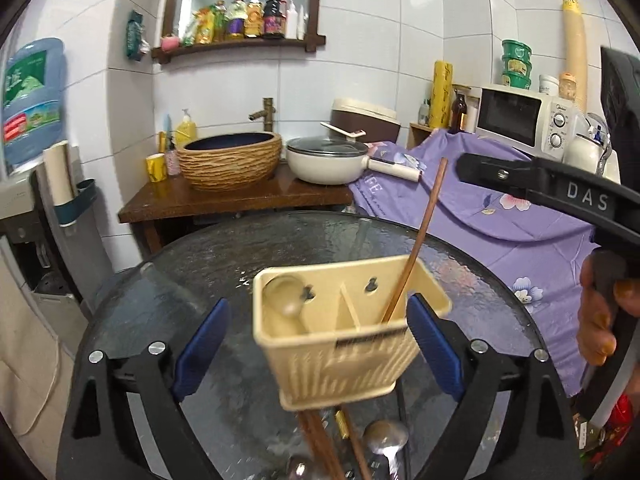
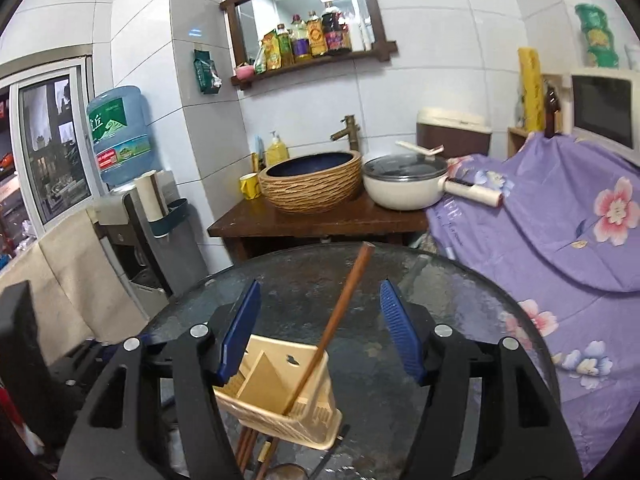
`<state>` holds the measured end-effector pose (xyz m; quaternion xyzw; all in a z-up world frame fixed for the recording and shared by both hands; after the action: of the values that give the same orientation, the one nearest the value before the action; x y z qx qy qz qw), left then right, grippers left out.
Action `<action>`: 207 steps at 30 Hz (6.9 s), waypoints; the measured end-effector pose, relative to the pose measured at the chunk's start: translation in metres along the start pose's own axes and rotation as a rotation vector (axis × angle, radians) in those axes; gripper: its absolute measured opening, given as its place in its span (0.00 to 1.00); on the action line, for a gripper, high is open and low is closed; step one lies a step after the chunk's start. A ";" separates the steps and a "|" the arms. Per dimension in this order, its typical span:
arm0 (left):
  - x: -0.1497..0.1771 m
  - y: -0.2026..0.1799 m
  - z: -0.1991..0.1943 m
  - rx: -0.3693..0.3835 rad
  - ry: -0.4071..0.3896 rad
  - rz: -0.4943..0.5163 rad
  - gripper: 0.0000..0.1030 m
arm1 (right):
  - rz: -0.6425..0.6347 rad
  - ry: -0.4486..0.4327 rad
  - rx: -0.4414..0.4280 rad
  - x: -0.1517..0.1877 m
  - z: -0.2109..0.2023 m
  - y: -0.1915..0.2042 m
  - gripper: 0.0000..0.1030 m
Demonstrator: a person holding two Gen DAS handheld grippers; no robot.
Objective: Organize utensils
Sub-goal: 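Withdraw both tools from the holder back toward the utensils, then grasp a black chopstick with the right tool while the left tool grasps a steel spoon, then lift the black chopstick and steel spoon and lower both into the cream holder, then open both tools and withdraw them from the holder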
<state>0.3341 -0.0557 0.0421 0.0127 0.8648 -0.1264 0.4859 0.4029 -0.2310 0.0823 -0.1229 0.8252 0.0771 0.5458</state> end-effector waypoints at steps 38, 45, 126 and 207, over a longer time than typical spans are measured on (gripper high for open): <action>0.149 0.056 0.006 -0.192 0.271 -0.094 0.68 | 0.141 0.492 0.127 0.198 0.087 0.043 0.31; 0.149 0.049 0.014 -0.182 0.283 -0.082 0.68 | 0.053 0.499 0.159 0.200 0.085 0.052 0.15; 0.062 0.023 -0.059 0.035 0.044 -0.067 0.35 | -0.006 0.080 -0.129 0.107 -0.099 0.028 0.08; 0.038 0.034 -0.023 -0.127 -0.025 -0.016 0.81 | -0.040 0.135 -0.012 0.094 -0.016 0.030 0.49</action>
<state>0.2998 -0.0210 0.0143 -0.0266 0.8651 -0.0750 0.4953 0.3449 -0.2177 0.0022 -0.1476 0.8571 0.0627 0.4895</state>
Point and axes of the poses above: each gripper's, at about its wrist camera, not at the fingertips, and z roughly the way its jaws point, y to its left, x to its underside, the point moved 3 cm from there along z, roughly the way its jaws point, and after that the axes turned 11 degrees about -z, right-handed, at the moved point
